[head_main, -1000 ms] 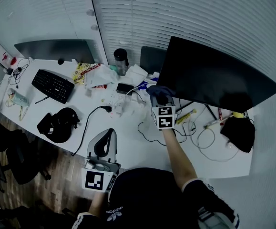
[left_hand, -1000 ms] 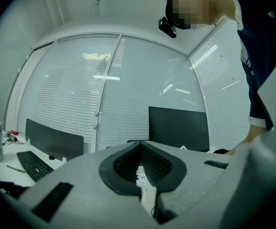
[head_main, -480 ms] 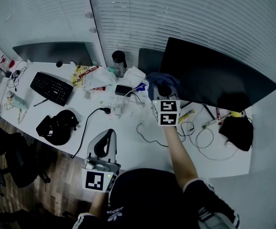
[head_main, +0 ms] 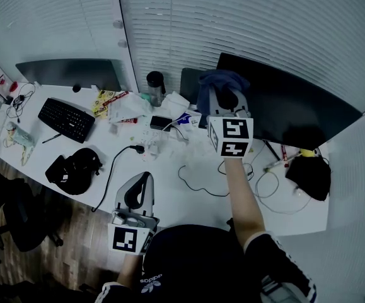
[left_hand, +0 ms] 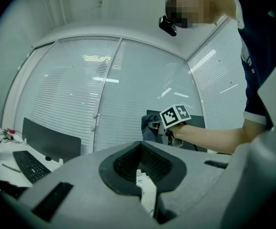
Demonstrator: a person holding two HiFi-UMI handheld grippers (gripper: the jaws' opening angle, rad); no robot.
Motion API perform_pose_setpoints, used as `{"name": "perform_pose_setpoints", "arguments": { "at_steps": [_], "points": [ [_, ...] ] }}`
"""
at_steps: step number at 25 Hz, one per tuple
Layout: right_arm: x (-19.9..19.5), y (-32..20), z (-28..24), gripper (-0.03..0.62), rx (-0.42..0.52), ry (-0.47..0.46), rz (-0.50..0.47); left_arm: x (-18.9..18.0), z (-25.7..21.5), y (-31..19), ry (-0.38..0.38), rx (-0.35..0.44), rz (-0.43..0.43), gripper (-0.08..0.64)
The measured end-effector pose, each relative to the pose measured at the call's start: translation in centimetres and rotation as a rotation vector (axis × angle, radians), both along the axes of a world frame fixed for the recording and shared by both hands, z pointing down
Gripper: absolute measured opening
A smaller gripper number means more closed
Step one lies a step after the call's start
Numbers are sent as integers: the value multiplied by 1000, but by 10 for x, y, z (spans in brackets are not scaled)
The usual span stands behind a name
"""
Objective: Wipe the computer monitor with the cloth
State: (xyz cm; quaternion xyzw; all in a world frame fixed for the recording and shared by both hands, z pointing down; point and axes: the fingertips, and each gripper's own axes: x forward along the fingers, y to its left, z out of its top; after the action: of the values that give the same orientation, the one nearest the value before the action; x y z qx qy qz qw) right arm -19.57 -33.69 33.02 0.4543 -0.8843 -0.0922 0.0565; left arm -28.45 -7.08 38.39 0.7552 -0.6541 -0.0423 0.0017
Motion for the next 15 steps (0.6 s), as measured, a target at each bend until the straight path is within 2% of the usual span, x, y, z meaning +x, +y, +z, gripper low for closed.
{"name": "perform_pose_setpoints", "arguments": {
  "at_steps": [7, 15],
  "points": [
    [5, -4, -65, 46, 100, -53, 10, 0, -2, 7, 12, 5, -3, 6],
    [10, 11, -77, 48, 128, -59, -23, 5, -7, 14, 15, 24, 3, 5]
  ]
}}
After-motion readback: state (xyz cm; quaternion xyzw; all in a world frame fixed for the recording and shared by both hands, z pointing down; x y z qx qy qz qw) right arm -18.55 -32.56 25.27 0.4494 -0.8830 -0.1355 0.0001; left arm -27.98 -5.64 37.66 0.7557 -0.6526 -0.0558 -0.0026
